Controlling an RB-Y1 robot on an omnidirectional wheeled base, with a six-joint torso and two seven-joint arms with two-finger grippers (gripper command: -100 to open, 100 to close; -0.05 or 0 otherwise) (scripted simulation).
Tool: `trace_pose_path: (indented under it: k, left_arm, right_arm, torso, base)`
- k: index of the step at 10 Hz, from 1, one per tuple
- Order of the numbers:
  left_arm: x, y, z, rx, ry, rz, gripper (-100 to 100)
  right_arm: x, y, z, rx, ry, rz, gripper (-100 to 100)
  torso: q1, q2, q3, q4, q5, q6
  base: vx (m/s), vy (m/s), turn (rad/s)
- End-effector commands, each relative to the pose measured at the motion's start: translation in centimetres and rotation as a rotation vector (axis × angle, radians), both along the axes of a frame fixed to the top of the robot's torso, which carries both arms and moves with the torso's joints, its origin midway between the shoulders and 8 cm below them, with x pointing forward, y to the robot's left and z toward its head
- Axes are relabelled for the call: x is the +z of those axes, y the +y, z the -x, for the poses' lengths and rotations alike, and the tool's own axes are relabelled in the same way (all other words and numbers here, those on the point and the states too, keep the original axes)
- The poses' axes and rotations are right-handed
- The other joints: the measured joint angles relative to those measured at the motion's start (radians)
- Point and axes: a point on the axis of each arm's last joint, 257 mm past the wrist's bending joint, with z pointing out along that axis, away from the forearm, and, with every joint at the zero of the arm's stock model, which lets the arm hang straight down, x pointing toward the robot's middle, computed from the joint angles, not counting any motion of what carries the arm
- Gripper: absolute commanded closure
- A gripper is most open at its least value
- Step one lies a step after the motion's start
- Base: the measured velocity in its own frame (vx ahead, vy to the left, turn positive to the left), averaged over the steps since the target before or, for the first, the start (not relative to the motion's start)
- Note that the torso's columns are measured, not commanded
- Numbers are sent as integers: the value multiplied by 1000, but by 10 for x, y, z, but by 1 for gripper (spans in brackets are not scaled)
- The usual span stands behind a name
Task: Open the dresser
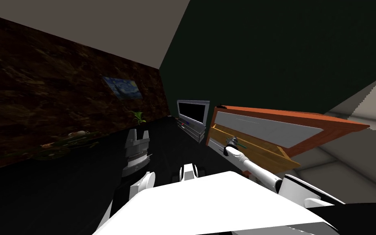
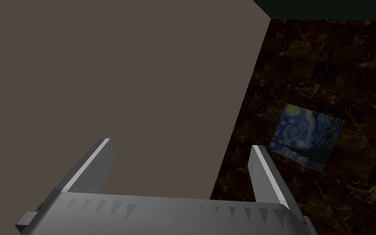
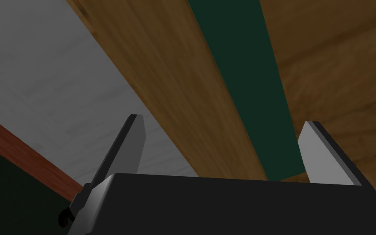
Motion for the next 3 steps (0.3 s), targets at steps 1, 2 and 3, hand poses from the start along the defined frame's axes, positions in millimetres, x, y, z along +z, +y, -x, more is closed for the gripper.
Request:
trace_pose_path:
  k: [1,2,3]
  left_arm:
    - [0,0,0,0,0,0,0]
    - [0,0,0,0,0,0,0]
    - [0,0,0,0,0,0,0]
  right_arm:
    - [-3,1,1,3,8,-4,0]
    - [-7,3,2,4,14,-9,0]
    - [-10,4,3,6,18,-12,0]
  torso:
    - [-1,-2,-1,-1,-1,0]
    - [-3,-3,-2,-2,-3,0]
    - [-5,-4,-2,-3,-4,0]
  base:
    - [0,0,0]
    - [0,0,0]
    - [0,0,0]
